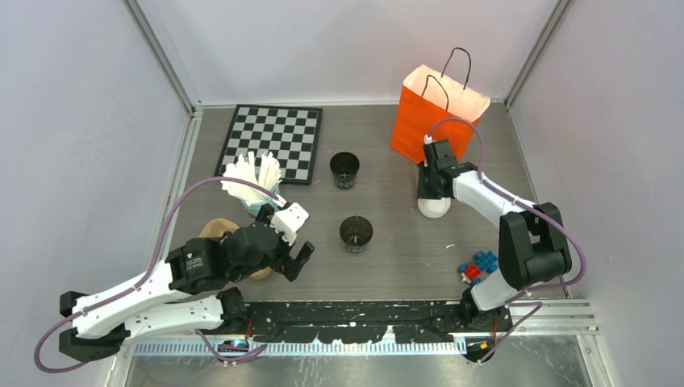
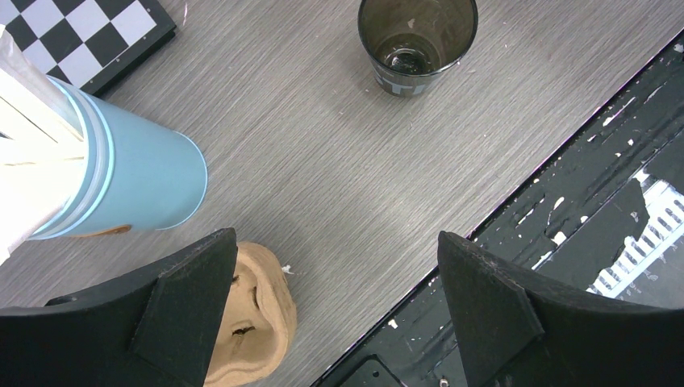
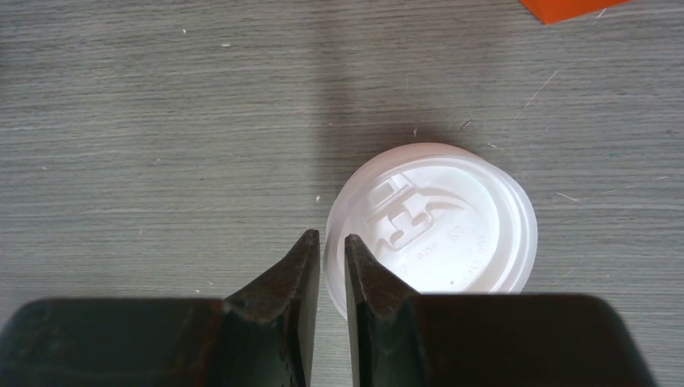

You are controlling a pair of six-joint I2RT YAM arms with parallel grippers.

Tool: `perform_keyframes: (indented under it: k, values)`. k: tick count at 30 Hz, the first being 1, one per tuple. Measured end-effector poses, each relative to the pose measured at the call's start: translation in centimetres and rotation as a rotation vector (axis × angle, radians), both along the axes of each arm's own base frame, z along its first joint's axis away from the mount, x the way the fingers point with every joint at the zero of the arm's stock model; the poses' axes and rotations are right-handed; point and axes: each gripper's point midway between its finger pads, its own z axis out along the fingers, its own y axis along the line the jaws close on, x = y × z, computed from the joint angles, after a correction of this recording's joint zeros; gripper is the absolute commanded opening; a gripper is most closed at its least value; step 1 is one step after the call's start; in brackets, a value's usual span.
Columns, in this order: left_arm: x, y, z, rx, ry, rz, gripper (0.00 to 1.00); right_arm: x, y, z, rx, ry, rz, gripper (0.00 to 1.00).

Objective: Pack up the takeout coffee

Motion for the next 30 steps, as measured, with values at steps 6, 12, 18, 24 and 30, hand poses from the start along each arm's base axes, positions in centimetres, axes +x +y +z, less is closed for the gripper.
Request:
perform_keyframes:
  k: [6,12,18,24,30]
  values:
    - [0.0,0.0,0.0,0.0,0.0,0.0,0.96,0.0,0.0,-0.1,-0.003,0.002,0.003,0.03]
    - [0.0,0.0,0.0,0.0,0.0,0.0,0.96,0.0,0.0,-0.1,-0.004,0.002,0.006,0.0]
    - [0.0,0.0,0.0,0.0,-0.001,0.001,0.96,-0.1,-0.1,0.4,-0.001,-0.008,0.004,0.0]
    - [0.1,0.1,0.0,0.002,-0.005,0.007,0.94,-0.8,-0.2,2.7,0.015,-0.046,-0.004,0.0]
    - [0.3,0.2,0.0,0.003,-0.016,0.01,0.91,-1.5,0.0,5.9,0.055,-0.113,0.0,0.0]
